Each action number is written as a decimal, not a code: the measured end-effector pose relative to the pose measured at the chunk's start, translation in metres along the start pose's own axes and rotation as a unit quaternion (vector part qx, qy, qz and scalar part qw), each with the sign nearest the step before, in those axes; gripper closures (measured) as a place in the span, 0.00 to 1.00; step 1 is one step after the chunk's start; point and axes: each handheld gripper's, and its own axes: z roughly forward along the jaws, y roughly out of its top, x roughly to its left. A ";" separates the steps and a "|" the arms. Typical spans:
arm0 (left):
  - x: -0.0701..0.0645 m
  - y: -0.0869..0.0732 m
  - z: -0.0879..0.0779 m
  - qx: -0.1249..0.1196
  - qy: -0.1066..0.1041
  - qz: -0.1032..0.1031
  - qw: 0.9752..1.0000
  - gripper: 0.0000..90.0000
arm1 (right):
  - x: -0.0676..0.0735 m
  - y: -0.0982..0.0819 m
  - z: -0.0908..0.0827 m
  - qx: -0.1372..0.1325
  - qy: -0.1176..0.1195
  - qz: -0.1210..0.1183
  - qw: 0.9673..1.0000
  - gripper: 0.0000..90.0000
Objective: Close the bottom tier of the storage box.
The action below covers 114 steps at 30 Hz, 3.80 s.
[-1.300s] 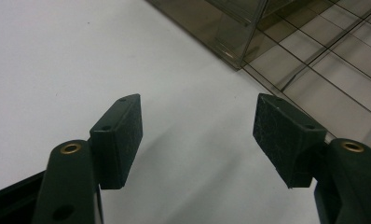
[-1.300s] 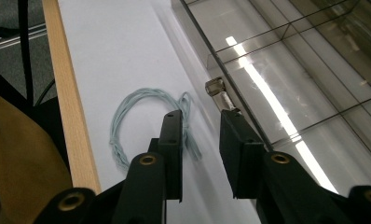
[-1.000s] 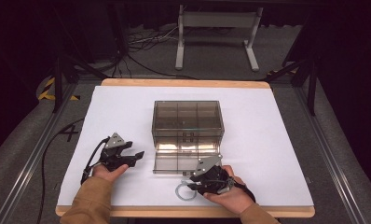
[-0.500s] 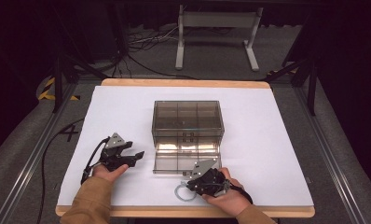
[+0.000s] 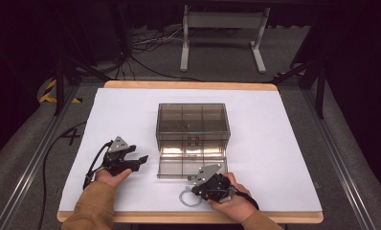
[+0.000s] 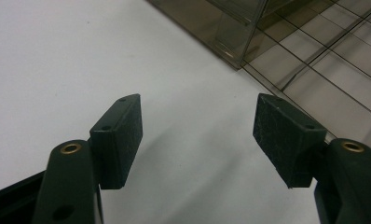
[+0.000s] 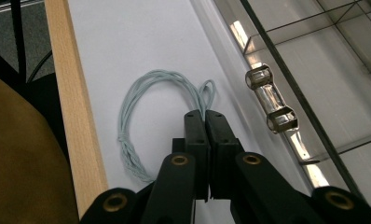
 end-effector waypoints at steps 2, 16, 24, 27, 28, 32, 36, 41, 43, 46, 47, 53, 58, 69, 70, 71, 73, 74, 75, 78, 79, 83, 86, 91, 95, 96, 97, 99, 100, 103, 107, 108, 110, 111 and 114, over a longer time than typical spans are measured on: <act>0.000 0.000 0.000 0.000 0.000 0.000 1.000 0.37 | 0.001 0.001 -0.001 0.001 0.001 0.001 1.000 0.99; 0.000 0.000 0.000 0.001 0.001 0.000 1.000 0.37 | 0.003 0.010 -0.011 -0.010 -0.003 -0.005 1.000 1.00; 0.000 0.000 0.000 0.002 0.001 0.000 1.000 0.37 | 0.004 0.016 -0.017 -0.022 -0.007 -0.004 1.000 1.00; 0.000 0.000 0.000 0.002 0.001 0.000 1.000 0.37 | 0.004 0.018 -0.020 -0.027 -0.009 -0.001 1.000 1.00; 0.000 0.000 0.000 0.002 0.001 0.000 1.000 0.37 | 0.003 0.018 -0.020 -0.027 -0.010 -0.002 1.000 1.00; 0.000 0.000 0.000 0.002 0.001 0.001 1.000 0.37 | 0.003 0.022 -0.024 -0.034 -0.016 0.002 0.999 0.99; 0.000 0.000 0.000 0.002 0.002 0.001 1.000 0.38 | 0.001 0.025 -0.026 -0.036 -0.025 0.008 0.999 1.00; 0.000 0.000 0.000 0.003 0.003 0.001 1.000 0.38 | -0.002 0.029 -0.030 -0.037 -0.038 0.019 0.998 1.00; 0.000 0.000 0.000 0.003 0.002 0.001 1.000 0.38 | -0.004 0.030 -0.032 -0.039 -0.043 0.023 0.998 0.99; 0.000 0.000 0.000 0.003 0.003 0.001 1.000 0.38 | -0.006 0.031 -0.034 -0.043 -0.047 0.027 0.998 1.00; 0.000 0.000 0.000 0.003 0.003 0.001 1.000 0.38 | -0.007 0.031 -0.036 -0.044 -0.050 0.028 0.997 1.00; 0.000 0.000 0.000 0.005 0.005 0.001 1.000 0.38 | -0.009 0.032 -0.039 -0.054 -0.065 0.044 0.995 0.99; 0.000 0.000 0.000 0.005 0.005 0.003 1.000 0.38 | -0.014 0.033 -0.043 -0.060 -0.074 0.055 0.994 0.99; 0.000 0.000 0.000 0.005 0.005 0.002 1.000 0.38 | -0.023 0.039 -0.051 -0.060 -0.095 0.062 0.992 0.99; 0.000 0.000 0.000 0.005 0.005 0.002 1.000 0.38 | -0.024 0.040 -0.052 -0.060 -0.097 0.062 0.992 0.99; 0.000 0.000 0.000 0.005 0.005 0.002 1.000 0.38 | -0.025 0.041 -0.052 -0.059 -0.099 0.065 0.991 0.99; 0.000 0.000 0.001 0.005 0.004 0.002 1.000 0.38 | -0.027 0.043 -0.053 -0.058 -0.104 0.066 0.991 0.99; 0.000 0.000 0.001 0.005 0.004 0.002 1.000 0.38 | -0.028 0.044 -0.054 -0.058 -0.105 0.067 0.990 0.99; 0.000 0.000 0.001 0.005 0.004 0.002 1.000 0.38 | -0.029 0.044 -0.054 -0.057 -0.108 0.065 0.990 0.99; 0.000 0.000 0.001 0.005 0.004 0.002 1.000 0.38 | -0.031 0.047 -0.054 -0.055 -0.115 0.068 0.990 0.99; 0.000 0.000 0.001 0.005 0.004 0.002 1.000 0.38 | -0.032 0.047 -0.055 -0.055 -0.115 0.068 0.990 0.99; 0.000 0.000 0.001 0.004 0.004 0.001 1.000 0.38 | -0.035 0.050 -0.055 -0.050 -0.120 0.070 0.989 0.99; 0.000 0.000 0.001 0.005 0.004 0.002 1.000 0.38 | -0.038 0.052 -0.053 -0.047 -0.124 0.069 0.989 0.99; 0.000 0.000 0.001 0.005 0.004 0.002 1.000 0.38 | -0.042 0.054 -0.050 -0.039 -0.127 0.068 0.989 0.99; 0.000 0.000 0.001 0.005 0.004 0.002 1.000 0.38 | -0.044 0.054 -0.047 -0.032 -0.129 0.067 0.989 0.99; 0.000 0.000 0.001 0.004 0.004 0.002 1.000 0.38 | -0.045 0.055 -0.045 -0.028 -0.129 0.065 0.989 0.99; 0.000 0.000 0.000 0.005 0.004 0.002 1.000 0.38 | -0.046 0.055 -0.044 -0.026 -0.129 0.065 0.989 0.99; 0.000 0.000 0.001 0.004 0.004 0.002 1.000 0.38 | -0.047 0.055 -0.040 -0.021 -0.130 0.062 0.989 0.99; 0.000 0.000 0.000 0.005 0.004 0.002 1.000 0.38 | -0.047 0.055 -0.038 -0.020 -0.132 0.063 0.989 0.99; 0.000 0.000 0.000 0.005 0.004 0.003 1.000 0.38 | -0.048 0.055 -0.035 -0.015 -0.130 0.060 0.990 0.99; 0.000 0.000 0.000 0.005 0.005 0.003 1.000 0.38 | -0.049 0.054 -0.031 -0.008 -0.127 0.056 0.990 0.99; 0.000 0.000 0.000 0.005 0.004 0.002 1.000 0.38 | -0.050 0.053 -0.030 -0.006 -0.127 0.057 0.990 0.99; 0.000 0.000 0.000 0.005 0.004 0.002 1.000 0.38 | -0.051 0.052 -0.027 -0.003 -0.123 0.056 0.991 0.99; 0.000 0.000 0.000 0.005 0.004 0.002 1.000 0.38 | -0.051 0.051 -0.025 -0.001 -0.124 0.059 0.991 0.99; 0.000 0.000 0.000 0.005 0.004 0.002 1.000 0.38 | -0.052 0.050 -0.023 0.003 -0.119 0.055 0.991 0.99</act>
